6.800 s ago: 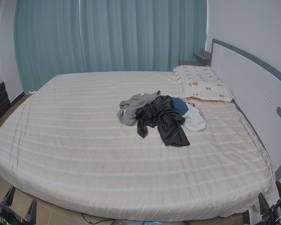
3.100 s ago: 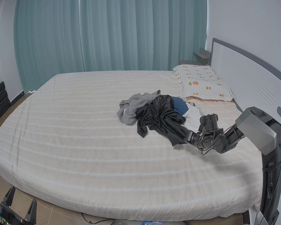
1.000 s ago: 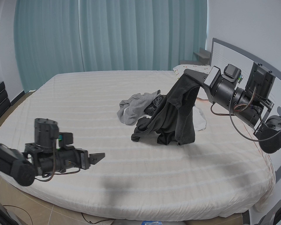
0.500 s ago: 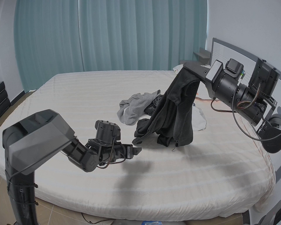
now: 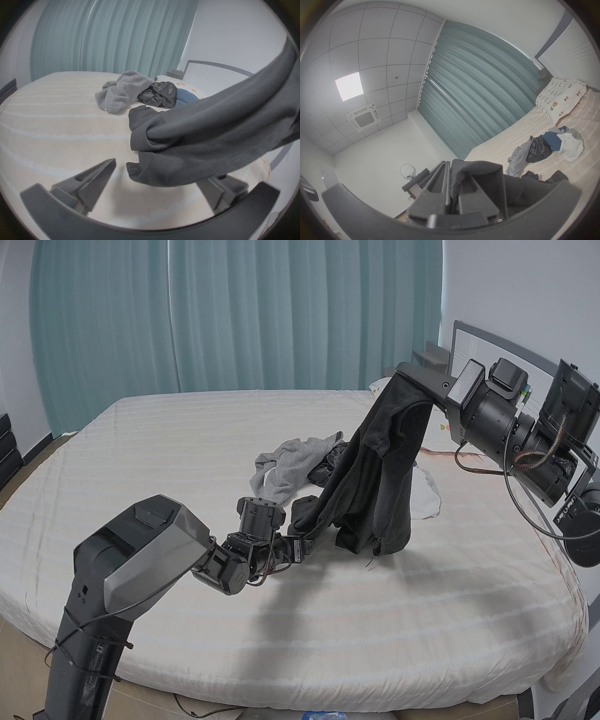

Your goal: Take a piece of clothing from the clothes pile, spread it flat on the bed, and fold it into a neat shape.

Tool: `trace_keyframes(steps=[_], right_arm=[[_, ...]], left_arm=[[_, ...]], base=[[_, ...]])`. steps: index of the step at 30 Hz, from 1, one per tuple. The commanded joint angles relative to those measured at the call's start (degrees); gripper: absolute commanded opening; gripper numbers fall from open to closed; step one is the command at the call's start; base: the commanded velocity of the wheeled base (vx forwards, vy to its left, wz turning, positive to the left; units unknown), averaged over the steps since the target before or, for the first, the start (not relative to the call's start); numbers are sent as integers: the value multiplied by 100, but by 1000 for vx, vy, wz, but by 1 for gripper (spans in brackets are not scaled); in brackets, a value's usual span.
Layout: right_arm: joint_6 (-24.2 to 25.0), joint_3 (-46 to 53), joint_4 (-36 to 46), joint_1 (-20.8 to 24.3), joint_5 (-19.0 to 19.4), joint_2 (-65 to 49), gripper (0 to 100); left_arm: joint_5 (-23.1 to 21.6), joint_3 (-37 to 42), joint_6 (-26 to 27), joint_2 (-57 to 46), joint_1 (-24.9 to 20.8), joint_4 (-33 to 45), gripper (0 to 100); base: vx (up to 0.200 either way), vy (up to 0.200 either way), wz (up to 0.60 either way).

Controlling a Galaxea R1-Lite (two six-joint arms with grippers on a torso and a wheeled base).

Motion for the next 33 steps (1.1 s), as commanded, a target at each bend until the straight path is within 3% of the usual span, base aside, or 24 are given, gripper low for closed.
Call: trace_keyframes(steps=[1,8,16,20,23,27,33], right_arm=[[9,42,-9,-57,8,55,0],[194,42,0,-338,17,284,0],[202,50,0,-664,52,1031,0],[185,-125,-9,-707,-62,1840,0],[150,-451,-26,-707,-370,2094,0],[158,-1066,-316,-910,-686,1848,0],[123,-1576,-360,-1138,-677,1005,0]], left_arm=[[50,-327,-221,377,19,94,0],[50,-195,-986,-19,116,120,0],[6,991,-1188,-1478,169,393,0],[-55,1211,-1461,-2585,169,929,0],[-55,1149,-1548,-3113,169,1360,0],[-20,1167,-1663,-3737,310,1377,0],[-46,1158,-1627,-4510,477,1439,0]], base=[[0,0,0],[0,0,0],[0,0,0],[0,0,0],[0,0,0],[0,0,0],[0,0,0]])
